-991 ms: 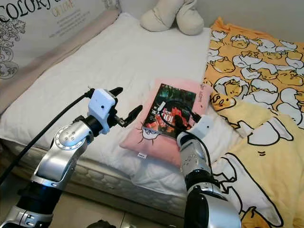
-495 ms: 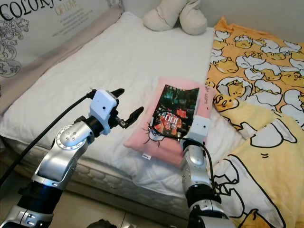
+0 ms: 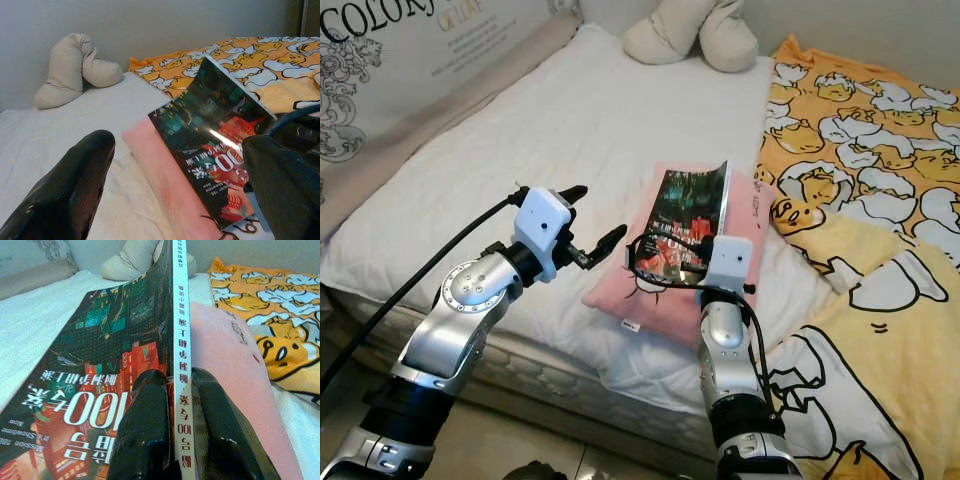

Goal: Clean up the room

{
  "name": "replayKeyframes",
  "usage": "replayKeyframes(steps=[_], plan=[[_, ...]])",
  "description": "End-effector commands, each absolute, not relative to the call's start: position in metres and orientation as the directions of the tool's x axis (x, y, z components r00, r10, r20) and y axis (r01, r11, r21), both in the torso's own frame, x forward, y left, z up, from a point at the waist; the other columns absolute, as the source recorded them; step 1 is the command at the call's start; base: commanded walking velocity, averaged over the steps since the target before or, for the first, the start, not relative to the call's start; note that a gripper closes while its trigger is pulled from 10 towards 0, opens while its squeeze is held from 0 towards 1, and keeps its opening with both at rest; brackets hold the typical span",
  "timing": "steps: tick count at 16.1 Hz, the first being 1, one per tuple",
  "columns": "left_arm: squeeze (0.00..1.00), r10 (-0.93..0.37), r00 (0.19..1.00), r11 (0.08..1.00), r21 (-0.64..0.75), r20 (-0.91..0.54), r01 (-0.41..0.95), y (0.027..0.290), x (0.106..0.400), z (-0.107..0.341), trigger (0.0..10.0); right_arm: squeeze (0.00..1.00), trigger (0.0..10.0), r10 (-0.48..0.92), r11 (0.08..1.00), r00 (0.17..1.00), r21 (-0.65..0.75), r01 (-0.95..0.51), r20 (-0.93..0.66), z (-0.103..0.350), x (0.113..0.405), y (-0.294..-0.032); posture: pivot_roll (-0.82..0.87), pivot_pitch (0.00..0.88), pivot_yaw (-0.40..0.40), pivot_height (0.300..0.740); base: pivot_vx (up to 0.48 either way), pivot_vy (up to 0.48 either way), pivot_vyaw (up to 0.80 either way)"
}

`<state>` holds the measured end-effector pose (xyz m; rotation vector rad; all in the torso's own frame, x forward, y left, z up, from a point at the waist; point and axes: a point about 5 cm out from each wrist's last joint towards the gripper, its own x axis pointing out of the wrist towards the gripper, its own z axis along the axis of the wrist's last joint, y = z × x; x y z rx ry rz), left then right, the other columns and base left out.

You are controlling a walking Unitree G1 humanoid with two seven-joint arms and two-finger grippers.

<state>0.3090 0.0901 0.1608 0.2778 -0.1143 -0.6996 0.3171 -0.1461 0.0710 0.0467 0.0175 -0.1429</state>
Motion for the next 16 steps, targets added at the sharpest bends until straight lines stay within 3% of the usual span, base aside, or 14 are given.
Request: replayKeyframes(steps=[1,5,8,10,16], plan=[[0.00,-0.662,0.749,0.713,0.310,0.006,0.628,0.087,0.310,0.162,10.0,0.00,0.0,-0.154,0.987,0.986,0.053,0.151,0.063,0.093,0.325,-0.148,0.16,0.000,-0.008,0.740,0.000,0.000,0.00],[0.00,-0.608,0.794,0.760,0.282,-0.010,0.586,0.092,0.318,0.160,10.0,0.00,0.0,-0.121,0.980,0.981,0.177,0.094,0.153,0.126,0.337,-0.139,0.16,0.000,-0.010,0.740,0.000,0.000,0.00],[0.00,-0.479,0.877,0.878,0.033,0.027,0.478,0.102,0.332,0.162,10.0,0.00,0.0,-0.091,0.869,0.985,0.495,0.005,0.149,0.146,0.343,-0.140,0.16,0.000,-0.014,0.740,0.000,0.000,0.00],[0.00,-0.435,0.900,0.899,-0.043,0.014,0.435,0.104,0.336,0.155,10.0,0.00,0.0,-0.068,0.853,0.987,0.522,-0.019,0.146,0.145,0.342,-0.143,0.15,0.000,-0.015,0.740,0.000,0.000,0.00],[0.00,-0.405,0.914,0.909,-0.108,0.002,0.403,0.095,0.340,0.145,10.0,0.00,0.0,-0.064,0.740,0.998,0.672,0.028,0.029,0.119,0.332,-0.157,0.12,0.000,-0.006,0.740,0.000,0.480,0.00]])
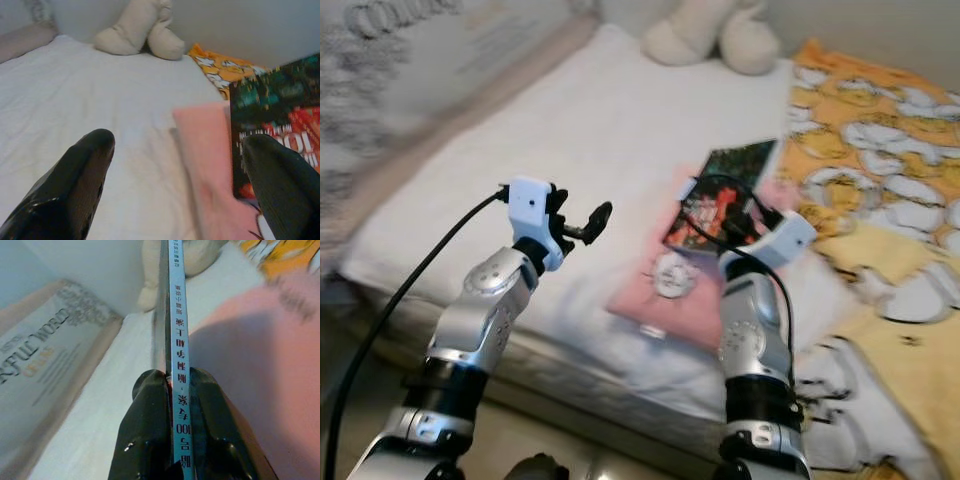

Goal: Clean up the room

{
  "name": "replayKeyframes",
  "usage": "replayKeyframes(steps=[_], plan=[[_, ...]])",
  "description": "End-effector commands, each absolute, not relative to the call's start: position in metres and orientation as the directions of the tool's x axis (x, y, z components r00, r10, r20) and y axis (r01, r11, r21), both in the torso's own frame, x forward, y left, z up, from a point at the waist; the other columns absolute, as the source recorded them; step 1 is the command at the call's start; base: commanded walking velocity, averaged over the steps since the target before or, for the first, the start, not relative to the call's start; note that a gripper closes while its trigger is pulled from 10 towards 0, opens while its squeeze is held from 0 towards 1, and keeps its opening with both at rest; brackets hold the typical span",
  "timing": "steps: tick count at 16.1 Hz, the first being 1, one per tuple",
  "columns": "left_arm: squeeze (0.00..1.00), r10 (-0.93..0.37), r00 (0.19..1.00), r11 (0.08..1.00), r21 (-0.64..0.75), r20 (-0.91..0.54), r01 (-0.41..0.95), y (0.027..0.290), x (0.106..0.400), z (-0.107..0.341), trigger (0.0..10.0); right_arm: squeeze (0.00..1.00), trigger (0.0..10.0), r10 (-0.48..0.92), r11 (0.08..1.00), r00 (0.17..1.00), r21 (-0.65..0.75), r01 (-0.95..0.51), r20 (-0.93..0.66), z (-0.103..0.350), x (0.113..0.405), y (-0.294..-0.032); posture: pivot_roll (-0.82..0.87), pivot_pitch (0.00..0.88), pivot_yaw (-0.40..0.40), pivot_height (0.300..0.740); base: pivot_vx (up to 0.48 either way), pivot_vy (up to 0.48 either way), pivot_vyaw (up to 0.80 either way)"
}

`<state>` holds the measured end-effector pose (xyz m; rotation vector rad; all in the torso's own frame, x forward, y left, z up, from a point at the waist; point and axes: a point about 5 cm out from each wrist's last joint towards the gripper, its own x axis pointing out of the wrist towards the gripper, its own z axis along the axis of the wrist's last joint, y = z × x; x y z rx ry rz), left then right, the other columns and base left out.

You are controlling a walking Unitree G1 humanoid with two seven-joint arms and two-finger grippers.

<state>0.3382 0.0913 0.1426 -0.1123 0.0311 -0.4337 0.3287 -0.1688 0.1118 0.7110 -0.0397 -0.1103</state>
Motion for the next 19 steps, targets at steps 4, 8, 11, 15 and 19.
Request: replayKeyframes(steps=[4,8,11,15,19], plan=[[0.00,-0.382,0.924,0.917,-0.126,0.003,0.379,0.098,0.348,0.144,10.0,0.00,0.0,-0.040,0.759,0.998,0.651,0.002,0.044,0.123,0.330,-0.158,0.09,0.000,0.001,0.740,0.000,0.480,0.00],[0.00,-0.402,0.916,0.913,-0.078,0.001,0.400,0.096,0.351,0.143,10.0,0.00,0.0,-0.048,0.769,0.999,0.639,0.022,0.023,0.117,0.326,-0.164,0.09,0.000,0.000,0.740,0.000,0.480,0.00],[0.00,-0.408,0.913,0.913,-0.012,-0.024,0.408,0.093,0.350,0.137,10.0,0.00,0.0,-0.039,0.781,0.999,0.624,0.016,0.023,0.116,0.326,-0.163,0.09,0.000,0.000,0.740,0.000,0.160,0.00],[0.00,-0.377,0.926,0.925,-0.034,0.002,0.377,0.100,0.353,0.141,10.0,0.00,0.0,-0.025,0.812,0.999,0.584,0.008,0.021,0.114,0.326,-0.162,0.10,0.000,-0.001,0.740,0.160,0.178,0.00],[0.00,-0.359,0.933,0.933,-0.035,0.006,0.359,0.104,0.354,0.140,10.0,0.00,0.0,-0.020,0.818,1.000,0.574,0.014,0.005,0.109,0.325,-0.163,0.10,0.000,-0.002,0.740,0.322,0.355,0.00]])
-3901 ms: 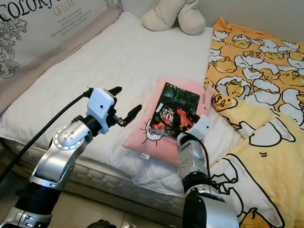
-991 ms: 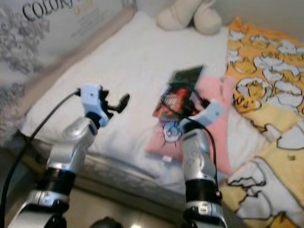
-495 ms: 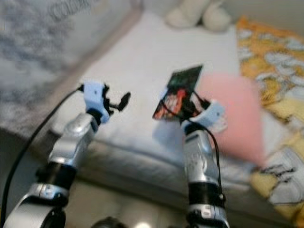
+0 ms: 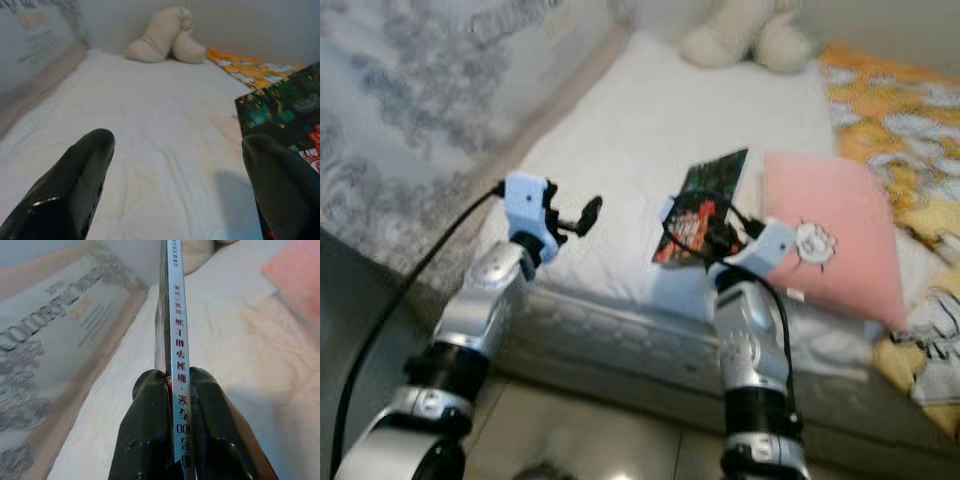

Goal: Clean up the room

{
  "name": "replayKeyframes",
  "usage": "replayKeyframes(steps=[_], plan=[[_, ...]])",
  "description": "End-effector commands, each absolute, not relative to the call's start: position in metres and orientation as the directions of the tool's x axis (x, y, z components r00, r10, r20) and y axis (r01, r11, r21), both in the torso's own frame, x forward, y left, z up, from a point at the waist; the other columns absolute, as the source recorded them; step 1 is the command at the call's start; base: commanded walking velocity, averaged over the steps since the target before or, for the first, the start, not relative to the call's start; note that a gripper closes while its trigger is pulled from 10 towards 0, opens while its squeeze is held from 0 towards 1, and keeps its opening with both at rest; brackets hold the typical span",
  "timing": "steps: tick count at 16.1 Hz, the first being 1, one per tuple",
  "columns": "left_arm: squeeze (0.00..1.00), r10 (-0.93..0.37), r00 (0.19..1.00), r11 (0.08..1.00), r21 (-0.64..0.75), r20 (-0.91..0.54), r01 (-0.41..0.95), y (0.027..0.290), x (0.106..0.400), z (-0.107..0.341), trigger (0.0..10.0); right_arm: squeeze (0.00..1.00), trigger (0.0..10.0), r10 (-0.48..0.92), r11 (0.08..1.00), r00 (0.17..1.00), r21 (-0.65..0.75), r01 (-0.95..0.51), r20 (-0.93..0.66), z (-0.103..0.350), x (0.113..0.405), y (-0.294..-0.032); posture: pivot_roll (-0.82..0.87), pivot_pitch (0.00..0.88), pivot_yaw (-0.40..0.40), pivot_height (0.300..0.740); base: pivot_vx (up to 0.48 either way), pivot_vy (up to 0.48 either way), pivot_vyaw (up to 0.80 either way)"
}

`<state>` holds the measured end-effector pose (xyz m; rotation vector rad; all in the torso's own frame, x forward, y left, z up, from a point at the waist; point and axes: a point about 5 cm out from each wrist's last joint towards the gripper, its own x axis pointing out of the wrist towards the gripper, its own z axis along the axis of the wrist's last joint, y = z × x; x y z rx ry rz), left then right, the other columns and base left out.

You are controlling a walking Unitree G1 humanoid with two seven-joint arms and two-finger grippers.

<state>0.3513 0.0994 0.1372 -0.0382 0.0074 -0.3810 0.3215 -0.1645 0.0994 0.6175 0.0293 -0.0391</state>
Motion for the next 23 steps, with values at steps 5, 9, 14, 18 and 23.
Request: replayKeyframes(steps=[5,9,14,18,23], plan=[[0.00,-0.347,0.937,0.937,-0.042,0.033,0.348,0.106,0.354,0.143,10.0,0.00,0.0,-0.018,0.821,1.000,0.571,0.019,-0.007,0.104,0.324,-0.162,0.10,0.000,-0.003,0.740,0.350,0.327,0.00],[0.00,-0.339,0.940,0.939,-0.057,0.040,0.341,0.108,0.354,0.143,10.0,0.00,0.0,-0.015,0.822,1.000,0.570,0.021,-0.016,0.101,0.323,-0.161,0.11,0.000,-0.005,0.740,0.371,0.304,0.00],[0.00,-0.339,0.940,0.940,-0.032,0.042,0.340,0.105,0.352,0.144,10.0,0.00,0.0,0.014,0.843,1.000,0.538,-0.002,-0.018,0.103,0.331,-0.160,0.12,0.000,-0.011,0.740,0.376,0.298,0.00],[0.00,-0.306,0.952,0.952,0.023,0.024,0.305,0.112,0.346,0.144,10.0,0.00,0.0,0.144,0.752,0.985,0.658,-0.046,-0.096,0.105,0.365,-0.148,0.19,0.000,-0.008,0.740,0.000,0.000,0.00],[0.00,-0.302,0.953,0.950,0.081,0.007,0.301,0.130,0.326,0.152,10.0,0.00,0.0,0.142,0.741,0.961,0.669,0.057,-0.239,0.079,0.364,-0.158,0.33,0.060,0.025,0.740,0.000,0.000,0.00]])
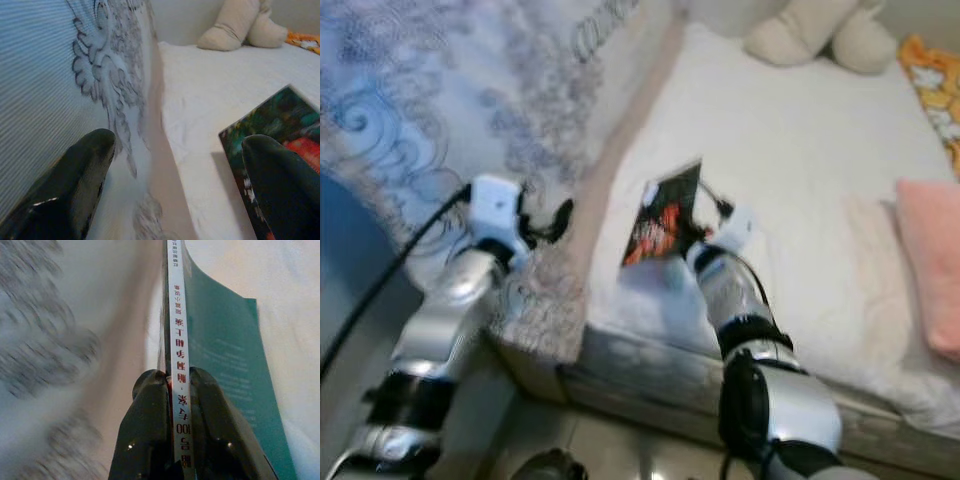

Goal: Clean up the room

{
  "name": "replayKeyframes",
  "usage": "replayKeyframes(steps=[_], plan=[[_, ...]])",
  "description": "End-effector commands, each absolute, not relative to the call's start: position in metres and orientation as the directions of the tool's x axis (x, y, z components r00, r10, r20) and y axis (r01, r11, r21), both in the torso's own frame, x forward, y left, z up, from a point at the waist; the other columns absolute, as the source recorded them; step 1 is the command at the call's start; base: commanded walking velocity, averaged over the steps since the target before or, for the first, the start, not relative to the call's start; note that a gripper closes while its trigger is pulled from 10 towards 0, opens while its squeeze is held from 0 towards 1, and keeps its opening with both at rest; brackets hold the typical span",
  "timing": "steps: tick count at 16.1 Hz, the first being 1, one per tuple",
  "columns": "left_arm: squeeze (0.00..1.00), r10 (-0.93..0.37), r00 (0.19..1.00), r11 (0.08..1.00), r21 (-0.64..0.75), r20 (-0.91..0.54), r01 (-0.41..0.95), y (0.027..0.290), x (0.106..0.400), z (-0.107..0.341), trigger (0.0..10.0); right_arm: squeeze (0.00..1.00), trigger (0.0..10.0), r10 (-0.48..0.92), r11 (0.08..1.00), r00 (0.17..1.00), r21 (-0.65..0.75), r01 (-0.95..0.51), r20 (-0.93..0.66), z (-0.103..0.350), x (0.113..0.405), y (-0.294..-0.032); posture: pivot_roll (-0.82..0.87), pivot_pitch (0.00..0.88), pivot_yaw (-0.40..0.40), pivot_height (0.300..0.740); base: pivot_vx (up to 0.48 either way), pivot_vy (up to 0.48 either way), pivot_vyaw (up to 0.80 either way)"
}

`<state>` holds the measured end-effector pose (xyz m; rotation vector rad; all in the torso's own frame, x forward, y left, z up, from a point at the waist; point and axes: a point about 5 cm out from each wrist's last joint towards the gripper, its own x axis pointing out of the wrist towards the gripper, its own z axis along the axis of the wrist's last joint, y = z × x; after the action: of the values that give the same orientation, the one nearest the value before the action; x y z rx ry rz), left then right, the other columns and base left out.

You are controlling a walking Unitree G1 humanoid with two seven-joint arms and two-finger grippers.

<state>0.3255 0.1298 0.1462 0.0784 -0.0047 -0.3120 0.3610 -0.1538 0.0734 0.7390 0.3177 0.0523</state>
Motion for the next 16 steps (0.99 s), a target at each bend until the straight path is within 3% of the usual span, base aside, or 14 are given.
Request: replayKeyframes(steps=[1,4,5,6,7,8,11,12,14,16], plan=[[0.00,-0.307,0.952,0.948,0.086,-0.001,0.306,0.131,0.322,0.152,10.0,0.00,0.0,0.105,0.757,0.951,0.643,0.112,-0.289,0.066,0.356,-0.169,0.34,0.063,0.029,0.740,0.000,0.000,0.00],[0.00,-0.331,0.943,0.939,0.085,-0.025,0.332,0.125,0.314,0.150,10.0,0.00,0.0,-0.005,0.843,0.890,0.477,0.250,-0.457,0.025,0.323,-0.200,0.34,0.078,0.049,0.740,0.000,0.000,0.00],[0.00,-0.350,0.936,0.932,0.085,-0.030,0.352,0.120,0.312,0.152,10.0,0.00,0.0,-0.099,0.809,0.897,0.490,0.324,-0.430,0.029,0.320,-0.222,0.33,0.077,0.055,0.740,0.000,0.000,0.00],[0.00,-0.353,0.935,0.931,0.084,-0.030,0.354,0.120,0.311,0.152,10.0,0.00,0.0,-0.120,0.795,0.903,0.505,0.337,-0.413,0.032,0.322,-0.226,0.33,0.076,0.056,0.740,0.000,0.000,0.00],[0.00,-0.356,0.934,0.930,0.084,-0.030,0.357,0.119,0.311,0.153,10.0,0.00,0.0,-0.122,0.797,0.924,0.519,0.309,-0.364,0.044,0.330,-0.228,0.33,0.074,0.058,0.740,0.000,0.000,0.00],[0.00,-0.356,0.934,0.931,0.078,-0.036,0.358,0.119,0.310,0.153,10.0,0.00,0.0,-0.059,0.825,0.969,0.535,0.183,-0.240,0.071,0.350,-0.219,0.32,0.073,0.060,0.740,0.000,0.000,0.00],[0.00,-0.370,0.928,0.925,0.078,-0.047,0.372,0.112,0.308,0.149,10.0,0.00,0.0,0.014,0.856,1.000,0.517,-0.006,-0.011,0.126,0.379,-0.204,0.28,0.050,0.041,0.740,0.000,0.000,0.00],[0.00,-0.375,0.927,0.924,0.066,-0.034,0.376,0.108,0.305,0.150,10.0,0.00,0.0,0.014,0.886,1.000,0.463,-0.025,0.027,0.133,0.381,-0.203,0.27,0.038,0.022,0.740,0.000,0.000,0.00],[0.00,-0.326,0.945,0.945,-0.038,-0.004,0.326,0.105,0.299,0.145,10.0,0.00,0.0,-0.104,0.940,0.991,0.335,0.072,0.079,0.135,0.371,-0.213,0.23,0.000,-0.032,0.740,0.000,-0.422,0.00],[0.00,-0.243,0.970,0.965,-0.105,-0.002,0.242,0.109,0.301,0.138,10.0,0.00,0.0,-0.158,0.979,0.974,0.152,0.134,0.160,0.130,0.342,-0.220,0.20,0.000,-0.067,0.740,0.268,-0.396,0.00]])
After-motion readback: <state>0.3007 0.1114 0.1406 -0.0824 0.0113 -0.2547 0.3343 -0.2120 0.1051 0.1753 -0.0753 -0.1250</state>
